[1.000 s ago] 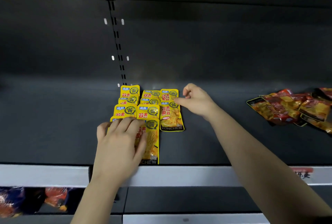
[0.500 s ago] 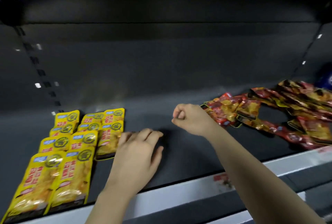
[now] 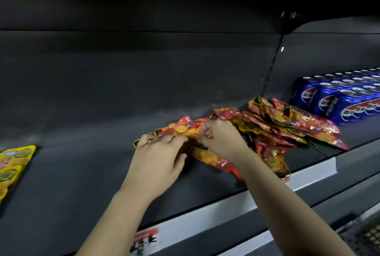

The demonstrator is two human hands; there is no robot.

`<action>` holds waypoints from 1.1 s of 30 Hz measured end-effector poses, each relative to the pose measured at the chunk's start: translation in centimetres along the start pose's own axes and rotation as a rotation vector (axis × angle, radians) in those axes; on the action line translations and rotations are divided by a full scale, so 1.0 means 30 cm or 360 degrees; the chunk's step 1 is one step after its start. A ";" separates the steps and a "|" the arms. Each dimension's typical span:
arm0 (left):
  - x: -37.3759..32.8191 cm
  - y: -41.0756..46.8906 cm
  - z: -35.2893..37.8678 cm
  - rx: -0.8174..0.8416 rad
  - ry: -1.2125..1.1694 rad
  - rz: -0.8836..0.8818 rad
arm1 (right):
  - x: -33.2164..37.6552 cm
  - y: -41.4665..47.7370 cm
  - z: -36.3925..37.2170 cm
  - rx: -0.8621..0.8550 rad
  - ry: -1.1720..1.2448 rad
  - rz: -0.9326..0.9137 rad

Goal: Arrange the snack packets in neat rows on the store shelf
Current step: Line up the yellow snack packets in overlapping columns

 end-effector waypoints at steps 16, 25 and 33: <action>-0.297 0.330 0.250 0.0090 0.0001 0.0043 | -0.416 0.070 -0.159 -0.0077 -0.0288 0.0042; -0.249 0.277 0.319 0.0147 -0.0031 -0.0117 | -0.410 0.097 -0.105 -0.0080 -0.0705 -0.0256; -0.220 0.274 0.313 0.0105 -0.0135 -0.0190 | -0.407 0.089 -0.112 -0.0183 -0.0458 -0.0315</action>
Point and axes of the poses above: each hand's wrist, its own y-axis towards the middle knuckle, its own z-axis out of the palm, x = y × z, the point moved 1 cm from there along y, towards the middle knuckle, and after that the axes turned 14 degrees about -x, right-handed, at the moved point
